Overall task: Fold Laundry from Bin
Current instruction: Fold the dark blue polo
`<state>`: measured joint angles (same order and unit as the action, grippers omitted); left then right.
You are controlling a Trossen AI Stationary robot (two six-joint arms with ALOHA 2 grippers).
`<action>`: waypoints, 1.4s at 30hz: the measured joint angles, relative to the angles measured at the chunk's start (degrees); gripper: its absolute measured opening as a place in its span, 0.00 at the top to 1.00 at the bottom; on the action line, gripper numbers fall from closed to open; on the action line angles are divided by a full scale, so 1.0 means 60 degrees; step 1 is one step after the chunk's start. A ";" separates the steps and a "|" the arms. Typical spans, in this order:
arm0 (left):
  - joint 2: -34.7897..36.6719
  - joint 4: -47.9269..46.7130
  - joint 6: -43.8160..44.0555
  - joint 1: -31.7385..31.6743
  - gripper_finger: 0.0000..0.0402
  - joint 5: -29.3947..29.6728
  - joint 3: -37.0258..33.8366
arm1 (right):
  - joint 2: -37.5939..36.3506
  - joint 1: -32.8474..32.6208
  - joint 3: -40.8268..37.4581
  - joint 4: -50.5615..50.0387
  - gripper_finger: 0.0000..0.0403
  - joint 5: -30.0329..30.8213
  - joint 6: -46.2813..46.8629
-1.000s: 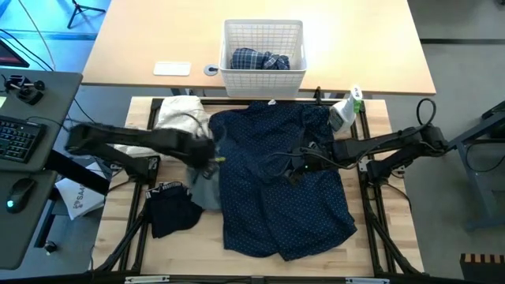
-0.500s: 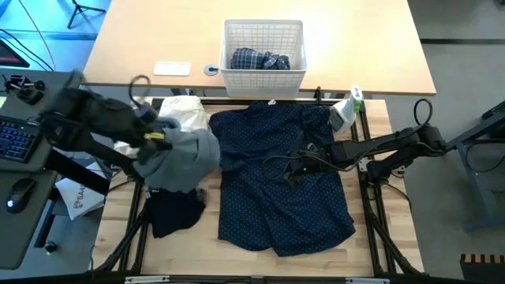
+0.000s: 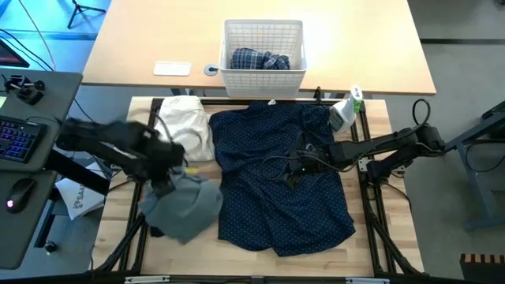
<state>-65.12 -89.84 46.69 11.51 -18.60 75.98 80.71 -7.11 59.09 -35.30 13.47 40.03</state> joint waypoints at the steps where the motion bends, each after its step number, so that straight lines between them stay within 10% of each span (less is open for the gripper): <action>1: -0.0006 -0.0006 -0.0122 0.0080 0.97 -0.0333 -0.0654 | 0.0000 0.0000 0.0000 -0.0001 0.55 -0.0003 0.0004; 9: 0.0117 -0.0009 -0.0676 0.0408 0.72 -0.2219 -0.3869 | 0.0000 -0.0004 0.0000 -0.0001 0.55 -0.0317 0.0002; 16: 0.0860 -0.0015 0.0469 0.0208 0.56 -0.2709 -0.2565 | 0.0367 -0.0263 -0.0512 0.0838 0.55 -0.1574 -0.0483; 23: 0.0976 0.0921 0.1675 0.0153 0.59 0.1362 0.0384 | 0.0921 -0.0379 -0.3329 0.4072 0.62 -0.1949 0.1671; 30: 0.0880 0.4188 0.0808 0.0026 0.59 0.6390 0.0872 | 0.0846 -0.0680 -0.4012 0.1719 0.74 -0.1934 0.4378; 36: -0.0029 0.3914 -0.0089 -0.1174 0.59 0.7074 0.0862 | 0.0160 -0.1523 -0.3415 -0.2906 0.83 -0.1717 0.6882; 42: -0.1751 0.3635 -0.1991 -0.2982 0.59 0.5457 0.0861 | -0.0958 -0.1947 -0.2428 -0.4334 0.87 -0.1099 0.7278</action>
<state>-75.63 -68.03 34.75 -6.38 14.14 81.14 74.96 -18.79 44.52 -61.31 6.87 83.70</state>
